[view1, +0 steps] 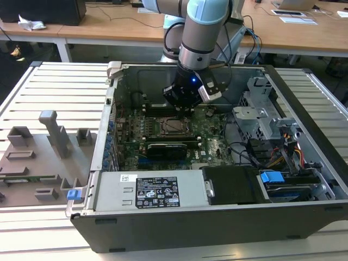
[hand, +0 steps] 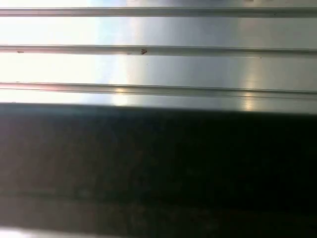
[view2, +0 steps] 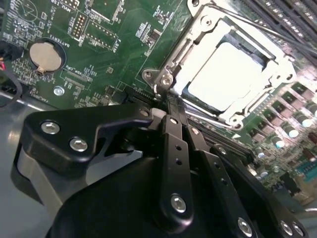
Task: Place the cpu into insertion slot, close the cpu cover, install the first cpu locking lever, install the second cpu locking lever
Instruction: 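Install the first cpu locking lever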
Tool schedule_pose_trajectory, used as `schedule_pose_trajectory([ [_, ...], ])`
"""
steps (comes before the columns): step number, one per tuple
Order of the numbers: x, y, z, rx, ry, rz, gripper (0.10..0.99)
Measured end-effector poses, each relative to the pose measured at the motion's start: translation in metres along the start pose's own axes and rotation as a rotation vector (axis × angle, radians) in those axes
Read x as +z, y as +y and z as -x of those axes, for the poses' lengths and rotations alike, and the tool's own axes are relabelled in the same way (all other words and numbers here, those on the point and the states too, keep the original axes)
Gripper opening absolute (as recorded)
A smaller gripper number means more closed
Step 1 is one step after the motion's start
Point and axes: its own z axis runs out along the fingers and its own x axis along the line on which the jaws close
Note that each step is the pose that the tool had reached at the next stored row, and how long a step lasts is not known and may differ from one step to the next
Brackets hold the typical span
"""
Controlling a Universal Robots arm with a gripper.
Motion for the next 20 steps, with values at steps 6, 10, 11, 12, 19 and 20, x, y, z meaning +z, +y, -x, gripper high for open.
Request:
schedule_pose_trajectory([
  [6,0.0004,-0.0035,-0.0003,0.000,-0.0003,0.000,0.106],
  [10,0.0050,-0.0050,-0.0001,0.000,0.0020,0.000,0.106],
  [11,0.0057,-0.0051,0.0000,0.000,0.0023,0.000,0.106],
  [12,0.0057,-0.0051,0.0000,0.000,0.0023,-0.001,0.106],
  [19,-0.0115,-0.0046,-0.0013,0.000,0.0015,0.001,0.106],
  [20,-0.0113,-0.0052,-0.0012,0.000,0.0016,0.001,0.106],
])
